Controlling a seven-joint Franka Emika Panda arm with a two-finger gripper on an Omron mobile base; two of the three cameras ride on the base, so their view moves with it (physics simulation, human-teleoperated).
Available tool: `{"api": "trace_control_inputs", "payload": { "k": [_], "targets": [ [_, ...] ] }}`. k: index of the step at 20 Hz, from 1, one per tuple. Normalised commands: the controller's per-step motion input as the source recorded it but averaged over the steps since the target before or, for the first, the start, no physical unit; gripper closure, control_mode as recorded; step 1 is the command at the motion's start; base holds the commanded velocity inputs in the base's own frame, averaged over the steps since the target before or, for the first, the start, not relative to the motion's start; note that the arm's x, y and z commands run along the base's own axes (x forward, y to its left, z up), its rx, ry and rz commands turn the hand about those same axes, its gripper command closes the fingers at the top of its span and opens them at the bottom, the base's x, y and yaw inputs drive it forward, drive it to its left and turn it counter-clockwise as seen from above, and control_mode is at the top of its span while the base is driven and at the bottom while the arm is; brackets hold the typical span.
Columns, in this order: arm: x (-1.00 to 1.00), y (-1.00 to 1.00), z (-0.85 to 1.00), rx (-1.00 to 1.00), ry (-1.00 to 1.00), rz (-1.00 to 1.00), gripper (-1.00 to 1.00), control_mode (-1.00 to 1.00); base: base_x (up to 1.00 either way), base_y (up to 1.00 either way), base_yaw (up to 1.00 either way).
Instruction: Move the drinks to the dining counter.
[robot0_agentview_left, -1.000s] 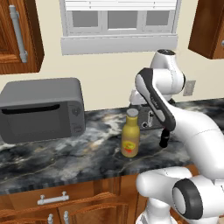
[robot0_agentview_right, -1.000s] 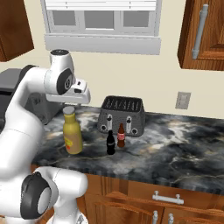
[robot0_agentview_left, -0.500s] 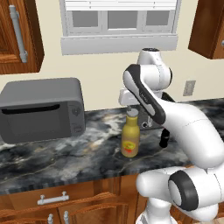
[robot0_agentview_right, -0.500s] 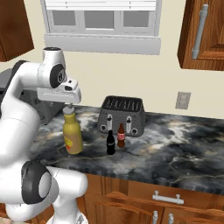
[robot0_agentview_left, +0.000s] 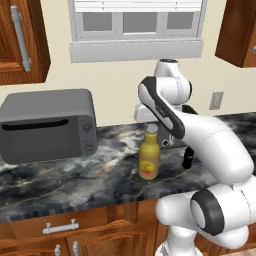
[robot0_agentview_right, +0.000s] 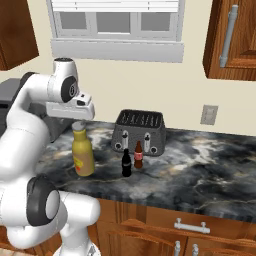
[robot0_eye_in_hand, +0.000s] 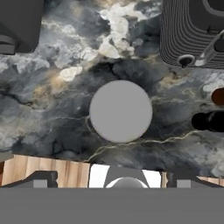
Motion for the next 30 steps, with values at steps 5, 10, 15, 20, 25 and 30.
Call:
{"api": "trace_control_inputs", "payload": {
  "k": [5,10,15,20,25,30],
  "targets": [
    [0.27,0.0,-0.12,0.0,0.0,0.0,-1.0,-1.0,0.0,0.0,0.0],
    [0.4,0.0,0.0,0.0,0.0,0.0,-1.0,-1.0,0.0,0.0,0.0],
    [0.13,0.0,0.0,0.0,0.0,0.0,-1.0,-1.0,0.0,0.0,0.0],
    [0.0,0.0,-0.03,0.0,0.0,0.0,-1.0,-1.0,0.0,0.0,0.0],
    [0.0,0.0,-0.14,0.0,0.01,0.0,-1.0,-1.0,0.0,0.0,0.0],
    [0.0,0.0,-0.2,0.0,0.01,0.0,-1.0,-1.0,0.0,0.0,0.0]
  ]
}}
